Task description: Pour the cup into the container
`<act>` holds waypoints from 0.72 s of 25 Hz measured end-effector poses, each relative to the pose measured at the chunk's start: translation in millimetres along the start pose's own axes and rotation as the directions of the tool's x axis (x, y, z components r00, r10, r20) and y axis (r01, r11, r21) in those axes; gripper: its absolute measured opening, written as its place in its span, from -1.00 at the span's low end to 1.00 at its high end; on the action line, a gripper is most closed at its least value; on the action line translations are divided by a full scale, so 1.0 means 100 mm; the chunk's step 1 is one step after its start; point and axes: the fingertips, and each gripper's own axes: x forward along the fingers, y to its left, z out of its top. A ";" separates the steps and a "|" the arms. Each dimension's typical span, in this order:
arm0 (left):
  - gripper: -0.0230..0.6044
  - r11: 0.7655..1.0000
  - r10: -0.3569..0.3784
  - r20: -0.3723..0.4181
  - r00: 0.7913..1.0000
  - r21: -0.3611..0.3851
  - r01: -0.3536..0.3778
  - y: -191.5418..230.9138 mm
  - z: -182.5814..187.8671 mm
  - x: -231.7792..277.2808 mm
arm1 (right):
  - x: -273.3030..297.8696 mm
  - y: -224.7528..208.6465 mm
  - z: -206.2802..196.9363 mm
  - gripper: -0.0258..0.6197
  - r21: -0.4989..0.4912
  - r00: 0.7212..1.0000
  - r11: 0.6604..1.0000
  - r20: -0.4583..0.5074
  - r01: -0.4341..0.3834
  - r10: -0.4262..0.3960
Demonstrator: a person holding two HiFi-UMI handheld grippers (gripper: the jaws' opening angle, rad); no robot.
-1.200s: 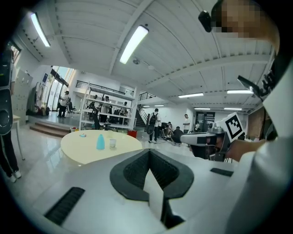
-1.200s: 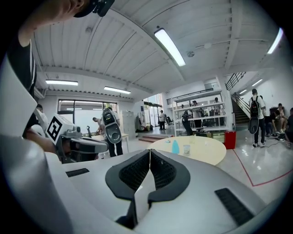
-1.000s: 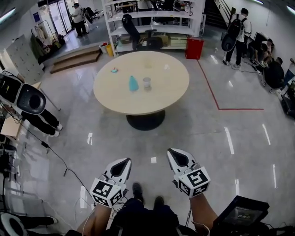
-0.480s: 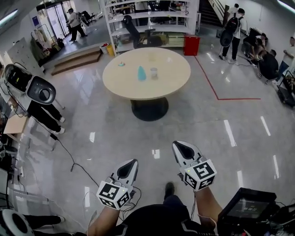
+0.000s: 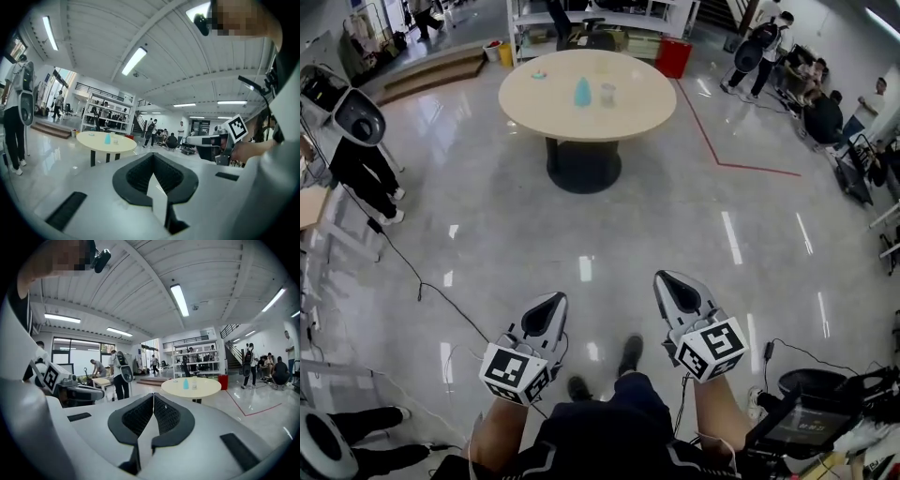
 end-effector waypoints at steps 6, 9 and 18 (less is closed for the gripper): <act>-0.93 1.000 -0.001 0.028 1.000 0.021 0.000 -0.29 0.12 -0.41 | -0.43 0.33 0.07 -0.89 -0.004 1.000 1.000 0.023 -0.007 0.007; -0.93 0.999 0.019 0.035 0.999 0.033 -0.020 -0.51 0.12 -0.49 | -0.65 0.35 0.04 -0.89 -0.008 0.999 1.000 0.039 -0.025 0.026; -0.93 0.998 0.044 -0.003 0.999 0.038 -0.044 -1.49 0.06 -0.47 | -1.54 -0.02 0.02 -0.90 0.023 0.996 0.998 0.071 -0.056 0.055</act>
